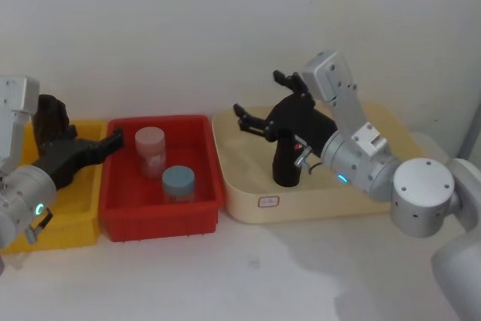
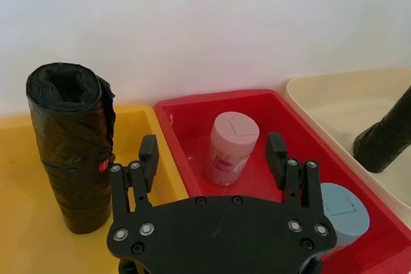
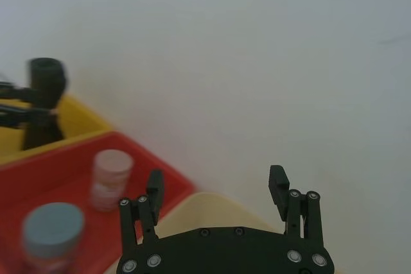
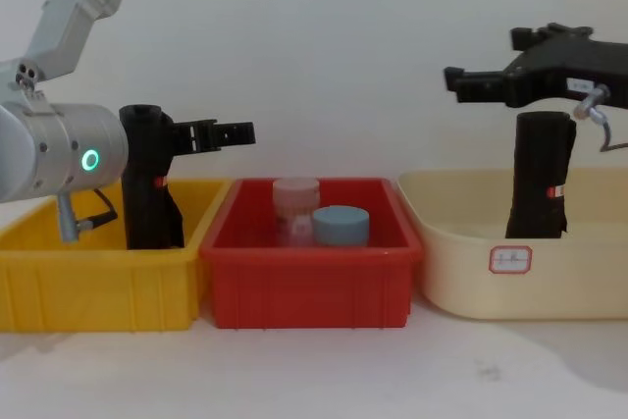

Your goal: Pick up the garbage bag with the one hand and transfer it to the other hand.

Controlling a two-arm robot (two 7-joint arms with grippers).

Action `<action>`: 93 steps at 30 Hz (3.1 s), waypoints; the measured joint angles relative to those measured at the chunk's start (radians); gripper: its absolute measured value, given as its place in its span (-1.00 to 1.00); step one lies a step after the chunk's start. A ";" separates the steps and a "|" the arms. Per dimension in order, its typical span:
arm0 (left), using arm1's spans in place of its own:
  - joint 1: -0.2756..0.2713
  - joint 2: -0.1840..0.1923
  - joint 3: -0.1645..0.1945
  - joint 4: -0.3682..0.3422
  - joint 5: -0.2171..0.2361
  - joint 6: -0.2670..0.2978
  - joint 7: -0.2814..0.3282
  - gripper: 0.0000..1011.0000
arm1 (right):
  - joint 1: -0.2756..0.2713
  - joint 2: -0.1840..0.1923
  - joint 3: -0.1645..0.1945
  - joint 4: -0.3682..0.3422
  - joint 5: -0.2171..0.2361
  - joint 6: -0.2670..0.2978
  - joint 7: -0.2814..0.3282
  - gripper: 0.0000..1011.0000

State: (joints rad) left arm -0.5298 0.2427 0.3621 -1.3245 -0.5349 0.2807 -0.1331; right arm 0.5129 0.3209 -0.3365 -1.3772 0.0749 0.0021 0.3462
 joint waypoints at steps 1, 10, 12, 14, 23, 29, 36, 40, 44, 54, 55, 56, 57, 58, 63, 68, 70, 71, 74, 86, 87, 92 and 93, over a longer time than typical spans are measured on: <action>0.000 0.000 0.000 0.000 0.000 0.000 0.000 0.98 | -0.001 0.002 -0.004 -0.006 0.003 0.003 0.008 0.98; 0.000 0.000 0.000 0.000 0.000 0.000 0.001 0.98 | -0.007 0.006 -0.039 -0.047 0.059 0.069 0.108 0.98; 0.000 0.000 0.000 0.000 0.000 0.000 0.001 0.98 | -0.007 0.003 -0.047 -0.055 0.076 0.092 0.129 0.98; 0.000 0.000 0.000 0.000 0.000 0.000 0.001 0.98 | -0.006 -0.002 -0.054 -0.059 0.092 0.114 0.147 0.98; 0.000 0.000 0.000 0.000 0.000 0.000 0.001 0.98 | 0.009 -0.040 -0.077 -0.054 0.150 0.216 0.184 0.98; 0.000 0.000 0.000 0.000 0.000 0.000 0.001 0.98 | 0.030 -0.081 -0.093 -0.027 0.172 0.278 0.180 0.98; 0.000 0.000 0.000 0.000 0.000 0.000 0.001 0.98 | 0.063 -0.108 -0.126 0.021 0.171 0.300 0.175 0.98; 0.000 0.000 0.000 0.000 0.000 0.000 0.001 0.98 | 0.089 -0.117 -0.154 0.057 0.155 0.302 0.177 0.98; 0.000 0.000 0.000 0.000 0.000 0.000 0.001 0.98 | 0.112 -0.118 -0.180 0.090 0.136 0.298 0.183 0.98; 0.000 0.000 0.000 0.000 0.000 0.000 0.001 0.98 | 0.188 -0.116 -0.244 0.200 0.078 0.259 0.207 0.98; 0.000 0.000 0.000 0.000 0.000 0.000 0.001 0.98 | 0.197 -0.116 -0.249 0.214 0.073 0.255 0.211 0.98; 0.000 0.000 0.000 0.000 0.000 0.000 0.001 0.98 | 0.204 -0.117 -0.251 0.223 0.071 0.254 0.213 0.98; 0.000 0.000 0.000 0.000 0.000 0.000 0.001 0.98 | 0.209 -0.117 -0.253 0.230 0.068 0.252 0.215 0.98; 0.000 0.000 0.000 0.000 0.000 0.000 0.001 0.98 | 0.218 -0.117 -0.256 0.243 0.066 0.251 0.218 0.98; 0.000 0.000 0.000 0.000 0.000 0.000 0.001 0.98 | 0.242 -0.120 -0.262 0.276 0.064 0.254 0.230 0.98; 0.000 0.000 0.000 0.000 0.000 0.000 0.001 0.98 | 0.262 -0.124 -0.260 0.303 0.075 0.277 0.244 0.98; 0.000 0.000 0.000 0.000 0.000 0.000 0.001 0.98 | 0.265 -0.126 -0.257 0.307 0.080 0.285 0.247 0.98; 0.000 0.000 0.000 0.000 0.000 0.000 0.001 0.98 | 0.268 -0.127 -0.253 0.311 0.090 0.298 0.251 0.98; 0.000 0.000 0.000 0.000 0.000 0.000 0.001 0.98 | 0.271 -0.130 -0.246 0.313 0.103 0.313 0.255 0.98; 0.000 0.000 0.000 0.000 0.000 0.000 0.001 0.98 | 0.267 -0.151 -0.197 0.304 0.185 0.417 0.266 0.98; 0.000 0.000 0.000 0.000 0.000 0.000 0.001 0.98 | 0.267 -0.151 -0.197 0.304 0.185 0.417 0.266 0.98; 0.000 0.000 0.000 0.000 0.000 0.000 0.001 0.98 | 0.267 -0.160 -0.188 0.312 0.204 0.436 0.262 0.98; 0.000 0.000 0.000 0.000 0.000 0.000 0.001 0.98 | 0.267 -0.161 -0.188 0.313 0.206 0.438 0.261 0.98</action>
State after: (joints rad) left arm -0.5299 0.2427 0.3621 -1.3246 -0.5350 0.2807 -0.1323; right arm 0.7800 0.1596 -0.5243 -1.0638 0.2809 0.4399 0.6076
